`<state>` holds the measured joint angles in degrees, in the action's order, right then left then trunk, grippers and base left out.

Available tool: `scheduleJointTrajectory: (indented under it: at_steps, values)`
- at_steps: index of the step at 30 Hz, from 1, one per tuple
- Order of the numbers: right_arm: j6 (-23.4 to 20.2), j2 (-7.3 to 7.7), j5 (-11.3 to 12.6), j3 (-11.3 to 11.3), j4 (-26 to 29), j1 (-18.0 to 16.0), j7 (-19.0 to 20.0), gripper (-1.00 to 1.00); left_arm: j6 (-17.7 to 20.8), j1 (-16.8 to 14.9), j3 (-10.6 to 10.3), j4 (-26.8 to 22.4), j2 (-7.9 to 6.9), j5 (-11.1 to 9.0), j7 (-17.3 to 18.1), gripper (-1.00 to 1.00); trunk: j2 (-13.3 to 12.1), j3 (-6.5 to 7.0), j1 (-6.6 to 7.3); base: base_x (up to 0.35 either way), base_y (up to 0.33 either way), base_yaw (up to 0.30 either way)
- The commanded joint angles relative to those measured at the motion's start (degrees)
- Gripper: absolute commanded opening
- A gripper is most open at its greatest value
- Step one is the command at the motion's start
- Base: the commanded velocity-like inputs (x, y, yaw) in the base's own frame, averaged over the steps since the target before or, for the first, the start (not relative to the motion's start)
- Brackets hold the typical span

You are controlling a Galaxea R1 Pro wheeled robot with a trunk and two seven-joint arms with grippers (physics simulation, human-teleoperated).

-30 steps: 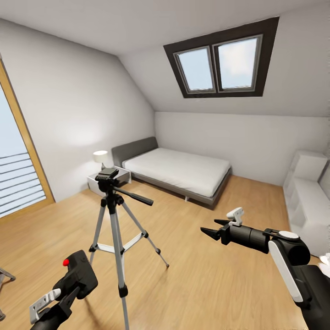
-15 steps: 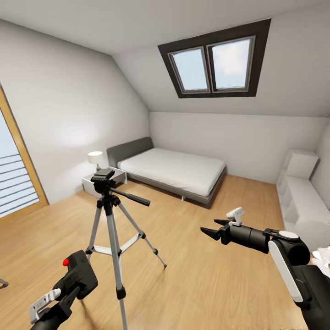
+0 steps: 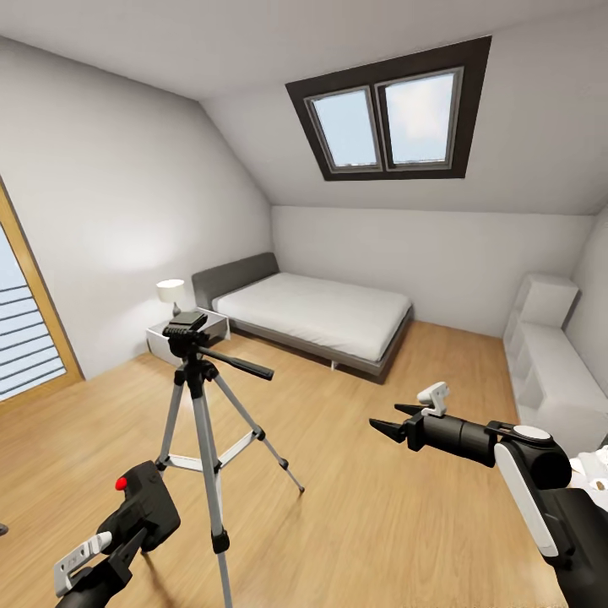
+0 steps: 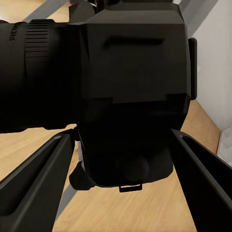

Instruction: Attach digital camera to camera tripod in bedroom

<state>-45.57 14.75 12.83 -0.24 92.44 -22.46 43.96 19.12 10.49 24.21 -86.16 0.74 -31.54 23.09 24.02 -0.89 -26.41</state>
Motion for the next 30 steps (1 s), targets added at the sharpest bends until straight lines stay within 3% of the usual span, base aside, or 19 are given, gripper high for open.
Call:
scheduleJointTrajectory:
  at_steps: [1, 14, 30]
  values:
    - [-0.3, 0.01, 0.2, 0.0, 0.0, 0.0, 0.1, 1.0, 0.6, 0.0, 0.1, -0.1, 0.05, -0.6, 0.2, -1.0, 0.1, -0.09, -0.03, 0.0, 0.007, -0.003]
    - [-0.3, 0.01, 0.2, 0.0, 0.0, 0.0, 0.1, 1.0, 0.6, 0.0, 0.1, -0.1, 0.05, -0.6, 0.2, -1.0, 0.1, -0.09, -0.03, 0.035, 0.095, -0.006]
    - [-0.3, 0.01, 0.2, 0.0, 0.0, 0.0, 0.1, 1.0, 0.6, 0.0, 0.3, -0.1, -0.05, -0.6, 0.2, -1.0, 0.1, -0.09, -0.03, 0.002, 0.004, -0.102]
